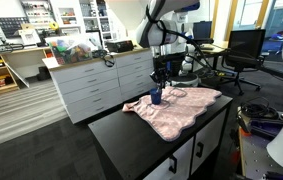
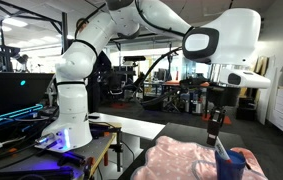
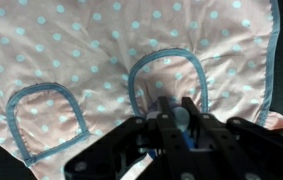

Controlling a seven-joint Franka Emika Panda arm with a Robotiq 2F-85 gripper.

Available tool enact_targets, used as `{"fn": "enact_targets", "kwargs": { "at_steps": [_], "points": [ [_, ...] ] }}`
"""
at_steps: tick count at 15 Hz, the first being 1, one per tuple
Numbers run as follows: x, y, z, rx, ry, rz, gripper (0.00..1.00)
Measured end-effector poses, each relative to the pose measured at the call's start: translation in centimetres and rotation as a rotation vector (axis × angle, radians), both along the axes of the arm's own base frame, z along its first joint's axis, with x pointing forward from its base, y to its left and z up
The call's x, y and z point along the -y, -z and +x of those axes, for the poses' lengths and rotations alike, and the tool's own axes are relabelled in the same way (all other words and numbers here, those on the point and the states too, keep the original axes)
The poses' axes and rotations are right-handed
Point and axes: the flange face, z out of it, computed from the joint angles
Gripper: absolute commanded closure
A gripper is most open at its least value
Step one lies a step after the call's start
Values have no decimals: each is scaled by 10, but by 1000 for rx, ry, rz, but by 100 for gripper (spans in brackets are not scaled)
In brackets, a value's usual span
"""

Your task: Remove the marker the blue cup and place it on the apron

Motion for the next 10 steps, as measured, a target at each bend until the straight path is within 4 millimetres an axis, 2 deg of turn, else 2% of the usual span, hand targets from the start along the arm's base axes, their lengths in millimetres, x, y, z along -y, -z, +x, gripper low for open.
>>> {"fn": "enact_targets", "kwargs": {
  "at_steps": [4, 10],
  "points": [
    [-3, -6, 1, -5, -11, -18, 95],
    [-9, -27, 3, 1, -20, -63, 95]
  ]
}}
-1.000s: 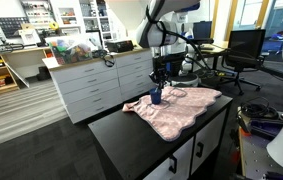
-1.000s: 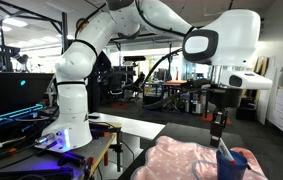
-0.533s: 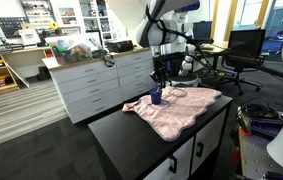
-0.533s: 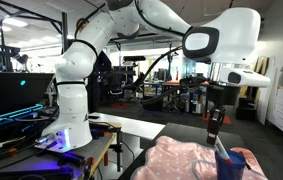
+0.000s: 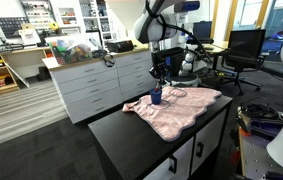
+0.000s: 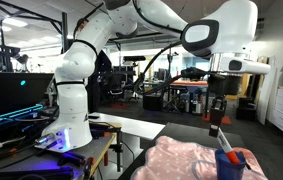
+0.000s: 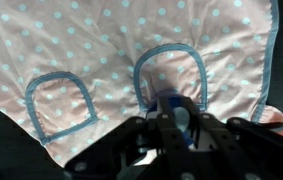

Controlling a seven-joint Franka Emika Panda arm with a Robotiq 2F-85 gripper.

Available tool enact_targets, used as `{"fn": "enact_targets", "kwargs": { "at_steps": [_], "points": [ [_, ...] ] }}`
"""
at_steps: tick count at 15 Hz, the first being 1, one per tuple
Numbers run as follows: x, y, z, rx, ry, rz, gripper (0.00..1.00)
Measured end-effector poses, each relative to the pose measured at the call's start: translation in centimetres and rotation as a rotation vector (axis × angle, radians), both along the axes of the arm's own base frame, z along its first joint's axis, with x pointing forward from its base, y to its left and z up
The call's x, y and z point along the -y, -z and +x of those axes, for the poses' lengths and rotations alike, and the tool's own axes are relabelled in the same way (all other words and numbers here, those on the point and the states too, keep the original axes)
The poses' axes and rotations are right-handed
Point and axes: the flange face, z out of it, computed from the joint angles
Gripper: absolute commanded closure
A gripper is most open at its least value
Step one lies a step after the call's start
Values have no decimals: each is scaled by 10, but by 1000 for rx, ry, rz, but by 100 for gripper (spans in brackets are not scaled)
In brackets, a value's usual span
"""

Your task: Remove the marker the blue cup and place it on the apron

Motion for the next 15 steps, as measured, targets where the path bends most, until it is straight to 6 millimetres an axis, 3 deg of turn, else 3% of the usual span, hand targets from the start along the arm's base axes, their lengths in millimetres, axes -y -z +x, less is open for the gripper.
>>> {"fn": "enact_targets", "kwargs": {
  "at_steps": [10, 15],
  "points": [
    [1, -40, -2, 24, 15, -50, 95],
    [11, -48, -9, 24, 40, -53, 95]
  ]
}}
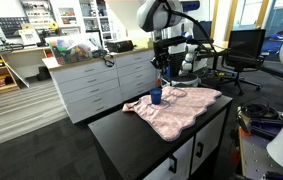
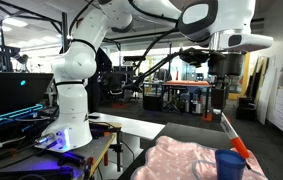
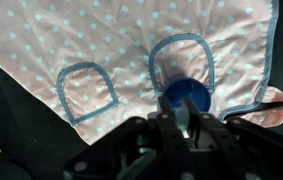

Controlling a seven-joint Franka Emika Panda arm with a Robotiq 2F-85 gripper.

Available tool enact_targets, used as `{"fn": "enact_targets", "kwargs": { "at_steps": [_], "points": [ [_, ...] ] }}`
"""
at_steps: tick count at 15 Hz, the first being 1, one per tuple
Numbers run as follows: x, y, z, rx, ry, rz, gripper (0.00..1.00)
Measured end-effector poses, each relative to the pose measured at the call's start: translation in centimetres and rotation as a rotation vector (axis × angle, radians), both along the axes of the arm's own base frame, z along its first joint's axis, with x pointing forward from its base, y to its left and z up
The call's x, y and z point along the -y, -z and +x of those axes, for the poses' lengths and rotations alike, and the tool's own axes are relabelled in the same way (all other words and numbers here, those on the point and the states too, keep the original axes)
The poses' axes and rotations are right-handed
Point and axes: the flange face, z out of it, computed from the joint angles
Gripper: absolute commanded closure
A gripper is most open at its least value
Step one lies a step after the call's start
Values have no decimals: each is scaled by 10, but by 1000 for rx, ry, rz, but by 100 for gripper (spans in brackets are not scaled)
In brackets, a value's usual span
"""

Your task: Remove the marker the blue cup and place it on the apron

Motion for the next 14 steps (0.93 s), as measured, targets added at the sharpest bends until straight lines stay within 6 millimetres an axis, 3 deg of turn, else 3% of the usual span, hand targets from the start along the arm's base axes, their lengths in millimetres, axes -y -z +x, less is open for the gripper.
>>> {"fn": "enact_targets", "kwargs": {
  "at_steps": [14],
  "points": [
    [23, 23, -32, 12, 36, 37, 95]
  ]
}}
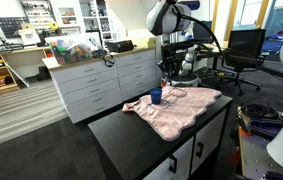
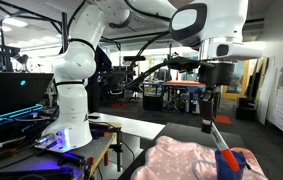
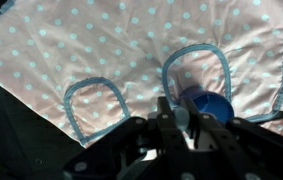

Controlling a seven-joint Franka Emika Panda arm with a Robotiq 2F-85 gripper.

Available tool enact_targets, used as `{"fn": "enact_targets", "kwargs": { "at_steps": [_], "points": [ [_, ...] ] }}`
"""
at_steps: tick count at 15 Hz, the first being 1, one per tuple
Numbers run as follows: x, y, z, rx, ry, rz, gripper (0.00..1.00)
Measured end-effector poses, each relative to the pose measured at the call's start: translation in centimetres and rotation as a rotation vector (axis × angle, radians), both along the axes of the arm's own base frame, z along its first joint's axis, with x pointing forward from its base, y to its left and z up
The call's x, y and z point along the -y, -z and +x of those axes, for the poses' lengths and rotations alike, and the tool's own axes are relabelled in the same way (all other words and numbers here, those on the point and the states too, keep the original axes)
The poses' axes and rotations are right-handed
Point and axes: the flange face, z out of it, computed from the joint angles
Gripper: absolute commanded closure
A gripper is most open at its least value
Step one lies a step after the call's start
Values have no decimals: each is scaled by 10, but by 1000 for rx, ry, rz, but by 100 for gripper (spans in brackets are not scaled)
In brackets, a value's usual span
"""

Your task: Remove the marker the blue cup and place it on the apron

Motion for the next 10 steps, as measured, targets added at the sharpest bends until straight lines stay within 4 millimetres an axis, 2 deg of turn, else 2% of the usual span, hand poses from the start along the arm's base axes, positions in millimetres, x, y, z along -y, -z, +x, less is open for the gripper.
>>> {"fn": "enact_targets", "kwargs": {
  "at_steps": [10],
  "points": [
    [22, 33, -17, -3, -24, 46, 95]
  ]
}}
